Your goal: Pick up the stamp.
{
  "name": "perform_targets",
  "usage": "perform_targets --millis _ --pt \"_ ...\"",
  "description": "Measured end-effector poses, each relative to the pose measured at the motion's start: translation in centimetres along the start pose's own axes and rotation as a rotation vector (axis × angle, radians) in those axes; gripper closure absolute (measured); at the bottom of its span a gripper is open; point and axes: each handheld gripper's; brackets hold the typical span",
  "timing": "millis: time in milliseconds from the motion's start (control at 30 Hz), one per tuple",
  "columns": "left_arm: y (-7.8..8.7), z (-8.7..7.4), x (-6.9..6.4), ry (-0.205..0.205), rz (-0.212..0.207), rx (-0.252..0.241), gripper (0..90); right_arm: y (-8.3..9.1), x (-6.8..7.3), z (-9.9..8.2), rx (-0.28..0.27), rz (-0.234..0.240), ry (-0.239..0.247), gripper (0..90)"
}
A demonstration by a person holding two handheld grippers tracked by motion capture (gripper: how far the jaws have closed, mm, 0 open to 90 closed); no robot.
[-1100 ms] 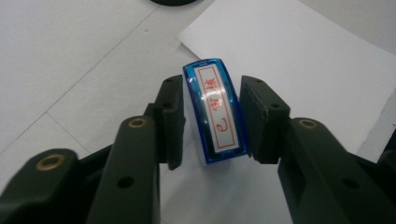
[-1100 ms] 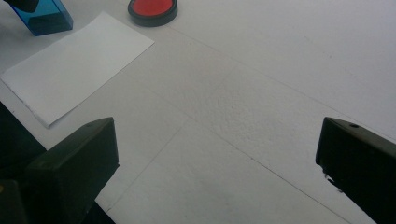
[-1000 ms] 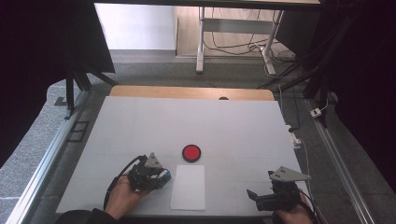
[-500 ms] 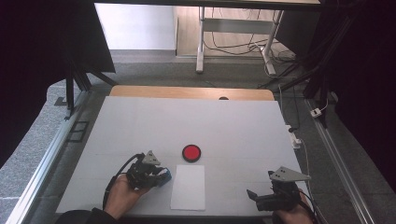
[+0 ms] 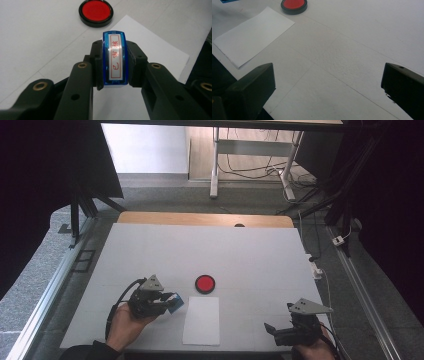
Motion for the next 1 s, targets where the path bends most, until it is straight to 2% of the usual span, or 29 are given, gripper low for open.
perform_targets --millis 100,200,367,500,567,1000 --pt "0.3 0.3 -0.1 -0.005 -0.007 -0.012 69.9 0.0 0.0 0.0 -0.002 0.001 0.0 0.0" --pt "0.7 1.0 -0.2 -0.034 -0.03 -0.035 69.9 0.0 0.0 0.0 -0.005 0.0 -0.001 0.0" --pt "1.1 1.7 -0.4 -0.061 -0.041 -0.058 69.9 0.1 0.0 0.0 -0.009 -0.001 -0.002 0.0" --pt "1.3 2.1 -0.3 -0.068 -0.055 -0.076 69.8 0.1 0.0 0.0 -0.01 0.0 -0.002 0.0" --pt "1.5 2.5 -0.2 -0.076 -0.076 -0.09 69.9 0.1 0.0 0.0 -0.011 0.0 -0.003 0.0" --pt "1.5 4.8 -0.5 -0.17 -0.121 -0.106 69.8 0.1 -0.1 0.0 -0.011 0.001 -0.003 0.0"
Point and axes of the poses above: each handheld gripper's, and its own axes: y roughly backward along the jaws, z roughly out of its top, x roughly to its left, and after that the axes turned 6 degrees about -z, right-handed
